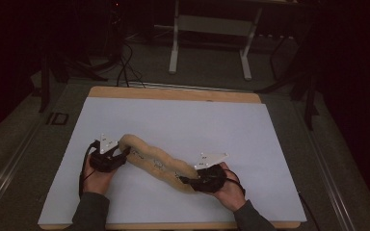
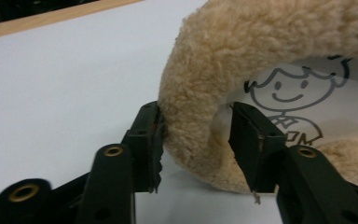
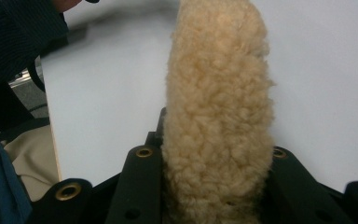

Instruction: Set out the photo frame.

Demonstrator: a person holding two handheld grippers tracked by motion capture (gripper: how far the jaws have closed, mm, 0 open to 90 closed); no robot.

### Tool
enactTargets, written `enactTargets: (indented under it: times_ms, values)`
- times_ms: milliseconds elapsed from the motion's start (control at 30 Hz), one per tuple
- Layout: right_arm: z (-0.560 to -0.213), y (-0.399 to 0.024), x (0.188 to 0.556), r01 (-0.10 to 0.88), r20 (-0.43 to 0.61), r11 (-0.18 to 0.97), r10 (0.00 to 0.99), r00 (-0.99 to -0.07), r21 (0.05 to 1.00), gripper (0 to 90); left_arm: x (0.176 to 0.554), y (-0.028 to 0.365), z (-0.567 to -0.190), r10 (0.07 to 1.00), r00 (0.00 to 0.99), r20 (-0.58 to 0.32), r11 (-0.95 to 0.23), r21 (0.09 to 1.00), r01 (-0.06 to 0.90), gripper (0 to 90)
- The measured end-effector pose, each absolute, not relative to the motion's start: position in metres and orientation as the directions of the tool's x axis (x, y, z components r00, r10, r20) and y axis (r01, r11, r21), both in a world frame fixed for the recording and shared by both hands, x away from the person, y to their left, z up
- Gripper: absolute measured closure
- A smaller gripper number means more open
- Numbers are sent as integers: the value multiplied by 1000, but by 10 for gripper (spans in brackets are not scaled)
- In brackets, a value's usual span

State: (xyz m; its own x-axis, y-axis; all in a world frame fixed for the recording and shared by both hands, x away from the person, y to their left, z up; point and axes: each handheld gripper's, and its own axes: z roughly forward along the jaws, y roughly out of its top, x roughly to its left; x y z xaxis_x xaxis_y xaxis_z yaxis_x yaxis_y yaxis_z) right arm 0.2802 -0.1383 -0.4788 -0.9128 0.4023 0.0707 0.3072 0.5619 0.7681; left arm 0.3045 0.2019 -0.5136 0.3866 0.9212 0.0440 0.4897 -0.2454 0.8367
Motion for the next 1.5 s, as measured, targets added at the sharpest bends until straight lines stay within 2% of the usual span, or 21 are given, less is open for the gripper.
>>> enactTargets:
  times_ms: [400, 567, 867, 1033, 1200, 1500]
  values:
    - [-478, -137, 280, 291, 51, 580, 393, -918, 761, 710, 306, 207, -515, 929, 370, 9, -212, 833, 511, 687]
    - [-478, -137, 281, 285, 42, 587, 393, -919, 758, 710, 306, 210, -514, 934, 352, -62, -148, 829, 539, 714]
    - [-479, -140, 284, 303, -18, 589, 475, -880, 749, 683, 303, 211, -515, 937, 334, -98, -108, 830, 547, 729]
    - [-479, -142, 284, 304, -74, 591, 528, -846, 747, 567, 301, 212, -515, 940, 325, -107, -97, 828, 553, 731]
    - [-482, -149, 288, 350, -68, 564, 589, -805, 748, 466, 299, 210, -515, 945, 309, -110, -85, 828, 554, 731]
    - [-489, -152, 289, 431, 5, 532, 626, -780, 729, 418, 296, 209, -515, 949, 294, -112, -76, 826, 559, 731]
